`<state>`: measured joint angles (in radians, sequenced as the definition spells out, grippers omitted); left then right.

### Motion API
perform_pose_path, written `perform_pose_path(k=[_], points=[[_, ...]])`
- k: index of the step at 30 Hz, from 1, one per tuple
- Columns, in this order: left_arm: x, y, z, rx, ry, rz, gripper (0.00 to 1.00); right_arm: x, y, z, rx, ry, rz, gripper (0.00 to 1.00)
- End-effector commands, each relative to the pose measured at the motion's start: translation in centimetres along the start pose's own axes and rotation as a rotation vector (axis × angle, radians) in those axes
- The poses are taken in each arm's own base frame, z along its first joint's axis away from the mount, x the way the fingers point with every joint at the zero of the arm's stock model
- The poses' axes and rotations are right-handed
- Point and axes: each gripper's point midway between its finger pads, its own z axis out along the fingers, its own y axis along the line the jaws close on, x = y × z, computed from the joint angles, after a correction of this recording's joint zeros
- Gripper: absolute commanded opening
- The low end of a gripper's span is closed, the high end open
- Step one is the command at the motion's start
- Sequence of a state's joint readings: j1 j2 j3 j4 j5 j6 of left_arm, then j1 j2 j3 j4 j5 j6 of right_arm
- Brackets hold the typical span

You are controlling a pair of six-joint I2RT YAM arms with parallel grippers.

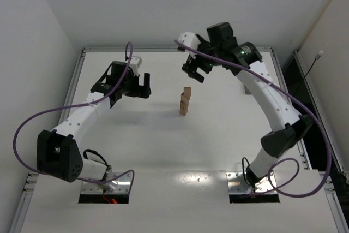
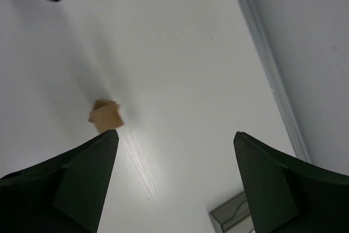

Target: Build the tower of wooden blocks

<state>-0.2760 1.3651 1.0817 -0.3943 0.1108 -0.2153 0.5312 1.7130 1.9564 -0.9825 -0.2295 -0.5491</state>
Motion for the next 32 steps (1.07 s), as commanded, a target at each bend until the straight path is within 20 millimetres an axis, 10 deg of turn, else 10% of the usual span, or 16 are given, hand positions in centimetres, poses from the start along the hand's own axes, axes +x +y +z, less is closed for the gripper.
perform_pose_path(k=[1,5,15,20,32], points=[[-1.6,1.3,-1.5,-0.051,-0.090,0.021,1.00,0.1,-6.4,-1.6,0.266,-0.099,0.178,0.84],[-1.2,3.3,-1.7,-0.154,-0.091,0.038,1.00,8.8,-11.1,-3.6,0.420,-0.038,0.397,0.85],[1.1,6.9,-0.9,-0.295,-0.073,0.038,1.00,25.8,-8.8,-3.5,0.546,0.162,0.617,0.85],[2.5,8.1,-0.1,-0.322,-0.049,0.016,1.00,29.8,-8.7,-3.4,0.586,0.206,0.712,0.85],[3.0,8.3,0.7,-0.317,-0.030,0.001,1.00,31.0,-8.5,-2.9,0.539,0.194,0.777,0.85]])
